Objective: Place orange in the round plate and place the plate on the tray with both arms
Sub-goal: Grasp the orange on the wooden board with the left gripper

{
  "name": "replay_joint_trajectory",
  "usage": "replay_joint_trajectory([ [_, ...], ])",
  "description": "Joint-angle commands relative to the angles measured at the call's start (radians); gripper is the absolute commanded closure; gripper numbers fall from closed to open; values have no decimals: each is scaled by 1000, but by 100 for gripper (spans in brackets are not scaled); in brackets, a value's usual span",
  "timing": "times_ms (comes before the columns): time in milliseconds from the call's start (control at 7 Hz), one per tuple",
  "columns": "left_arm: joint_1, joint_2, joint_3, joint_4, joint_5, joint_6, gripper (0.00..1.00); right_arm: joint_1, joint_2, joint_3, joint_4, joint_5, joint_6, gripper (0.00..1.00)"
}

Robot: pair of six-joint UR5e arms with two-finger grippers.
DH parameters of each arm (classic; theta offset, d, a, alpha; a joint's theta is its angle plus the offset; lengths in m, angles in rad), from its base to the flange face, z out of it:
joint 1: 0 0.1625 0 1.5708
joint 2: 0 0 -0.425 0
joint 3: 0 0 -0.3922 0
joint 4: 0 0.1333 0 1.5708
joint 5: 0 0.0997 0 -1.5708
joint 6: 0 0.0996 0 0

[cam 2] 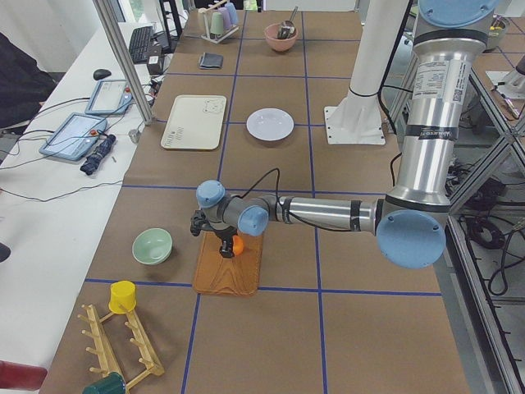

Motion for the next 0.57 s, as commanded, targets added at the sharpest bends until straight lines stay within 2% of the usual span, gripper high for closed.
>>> replay_joint_trajectory([
  [0,2,-226,-128,412,-10,-9,100,-120,75,6,9,5,227,0],
  [143,33,-359,-152,532,-65,-144,100,-148,84,3,81,7,243,0],
  [429,214,-495,-193,515,-62,-505,100,-200,111,1,189,10,289,0],
])
